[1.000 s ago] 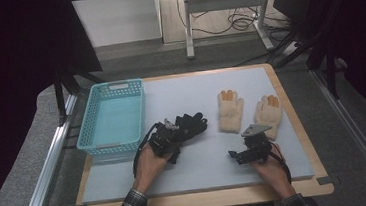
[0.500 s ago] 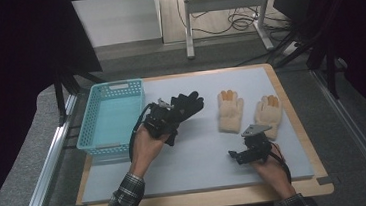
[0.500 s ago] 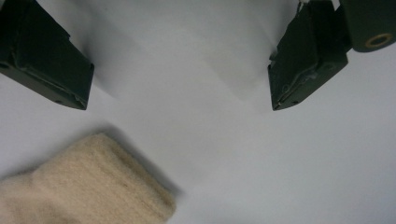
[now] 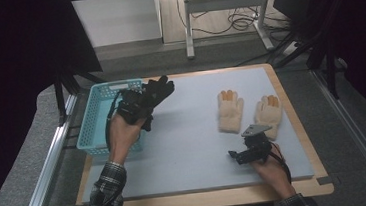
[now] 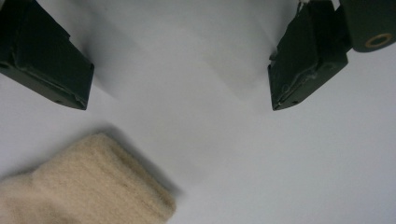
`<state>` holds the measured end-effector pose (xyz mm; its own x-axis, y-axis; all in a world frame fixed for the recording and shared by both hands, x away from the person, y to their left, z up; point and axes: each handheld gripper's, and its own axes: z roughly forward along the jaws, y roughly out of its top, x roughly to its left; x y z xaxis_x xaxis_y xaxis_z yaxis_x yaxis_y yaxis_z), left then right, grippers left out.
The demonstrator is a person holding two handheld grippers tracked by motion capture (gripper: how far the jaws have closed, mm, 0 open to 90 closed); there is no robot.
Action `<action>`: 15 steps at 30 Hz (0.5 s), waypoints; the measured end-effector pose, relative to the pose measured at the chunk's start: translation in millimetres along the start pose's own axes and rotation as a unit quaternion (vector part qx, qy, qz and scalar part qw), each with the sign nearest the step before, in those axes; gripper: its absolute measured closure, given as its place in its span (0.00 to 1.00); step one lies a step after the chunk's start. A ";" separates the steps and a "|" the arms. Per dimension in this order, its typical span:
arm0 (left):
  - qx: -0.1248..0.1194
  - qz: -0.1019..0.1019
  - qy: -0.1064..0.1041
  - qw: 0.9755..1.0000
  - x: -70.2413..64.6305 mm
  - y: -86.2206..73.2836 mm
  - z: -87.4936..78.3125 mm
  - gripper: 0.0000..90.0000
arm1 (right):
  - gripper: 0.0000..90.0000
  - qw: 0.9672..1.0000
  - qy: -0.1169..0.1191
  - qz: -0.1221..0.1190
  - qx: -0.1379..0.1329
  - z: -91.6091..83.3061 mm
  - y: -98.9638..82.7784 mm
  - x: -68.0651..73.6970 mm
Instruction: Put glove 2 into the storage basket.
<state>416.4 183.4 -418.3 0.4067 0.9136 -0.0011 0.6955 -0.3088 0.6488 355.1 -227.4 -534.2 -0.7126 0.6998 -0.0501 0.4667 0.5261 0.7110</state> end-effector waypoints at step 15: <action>0.047 -0.105 0.081 0.990 93.2 -33.9 2.3 0.66 | 0.08 1.000 0.000 0.000 0.000 0.0 0.0 0.0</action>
<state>432.0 278.3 -442.3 0.1522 0.9883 -0.0014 0.8097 -0.1239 0.5736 355.1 -227.3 -534.2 -0.7125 0.6999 -0.0499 0.4667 0.5257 0.7112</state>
